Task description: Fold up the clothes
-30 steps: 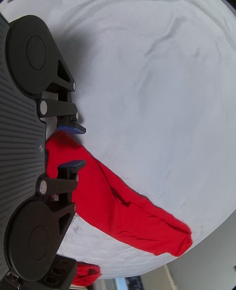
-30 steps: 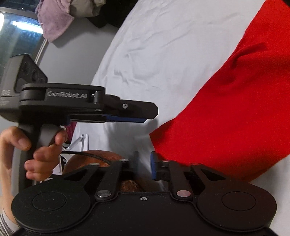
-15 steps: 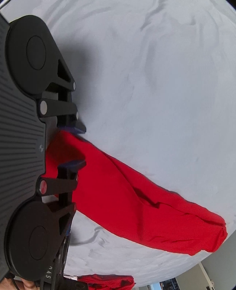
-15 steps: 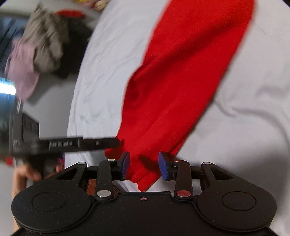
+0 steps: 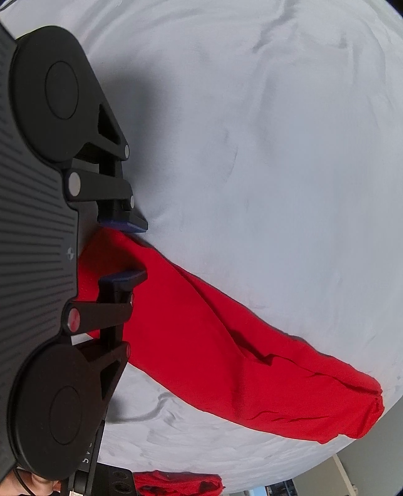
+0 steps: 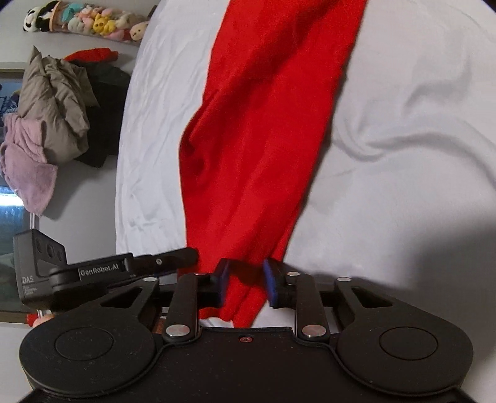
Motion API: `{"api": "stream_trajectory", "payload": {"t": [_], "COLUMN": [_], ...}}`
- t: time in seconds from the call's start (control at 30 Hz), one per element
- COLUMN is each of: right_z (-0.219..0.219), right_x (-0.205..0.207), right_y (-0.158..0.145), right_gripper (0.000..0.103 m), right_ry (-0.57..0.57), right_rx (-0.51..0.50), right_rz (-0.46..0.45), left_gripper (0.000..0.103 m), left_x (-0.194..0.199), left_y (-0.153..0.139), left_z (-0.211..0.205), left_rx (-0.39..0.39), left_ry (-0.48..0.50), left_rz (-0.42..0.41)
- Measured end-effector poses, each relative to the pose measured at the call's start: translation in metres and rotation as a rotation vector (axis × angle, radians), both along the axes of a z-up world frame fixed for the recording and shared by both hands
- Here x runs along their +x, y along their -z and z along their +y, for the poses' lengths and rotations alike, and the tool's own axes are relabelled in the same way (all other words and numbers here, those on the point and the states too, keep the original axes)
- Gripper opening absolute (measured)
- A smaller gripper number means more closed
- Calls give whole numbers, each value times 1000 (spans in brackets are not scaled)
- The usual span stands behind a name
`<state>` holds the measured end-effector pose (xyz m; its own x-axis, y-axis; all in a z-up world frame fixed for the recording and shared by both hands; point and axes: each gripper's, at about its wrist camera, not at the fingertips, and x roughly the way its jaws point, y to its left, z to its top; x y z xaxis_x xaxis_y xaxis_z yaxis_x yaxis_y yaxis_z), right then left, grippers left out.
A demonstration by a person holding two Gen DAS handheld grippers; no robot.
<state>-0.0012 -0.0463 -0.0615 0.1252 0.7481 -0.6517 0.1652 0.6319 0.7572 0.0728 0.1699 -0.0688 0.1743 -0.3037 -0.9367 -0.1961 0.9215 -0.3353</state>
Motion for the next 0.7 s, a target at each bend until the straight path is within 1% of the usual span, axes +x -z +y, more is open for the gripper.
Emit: {"api": "stream_trajectory", "payload": {"t": [0.1, 0.17, 0.2, 0.23, 0.27, 0.43, 0.57, 0.63, 0.7], "right_z": [9, 18, 22, 24, 24, 24, 24, 24, 26], "right_x": [3, 5, 6, 7, 7, 6, 2, 0, 0], "right_y": [4, 5, 3, 1, 0, -6, -16, -24, -25], "right_gripper": [22, 22, 20, 12, 10, 8, 6, 4, 4], "right_ry": [24, 22, 14, 6, 1, -20, -56, -76, -86], "right_rx": [5, -2, -15, -32, -40, -60, -97, -116, -130], "right_rz": [16, 4, -10, -21, -24, -29, -58, -73, -73], "left_gripper": [25, 25, 25, 25, 25, 25, 25, 25, 25], "left_x": [0, -1, -1, -1, -2, -1, -1, -1, -1], "left_y": [-1, -1, -1, 0, 0, 1, 0, -1, 0], "left_z": [-3, -2, -2, -1, 0, -2, -5, -4, -3], "left_rx": [19, 20, 19, 16, 13, 22, 40, 36, 34], "left_ry": [14, 10, 8, 3, -3, -2, 12, 7, 3], "left_rz": [-2, -1, -1, -1, 0, 1, 0, 3, 5]}}
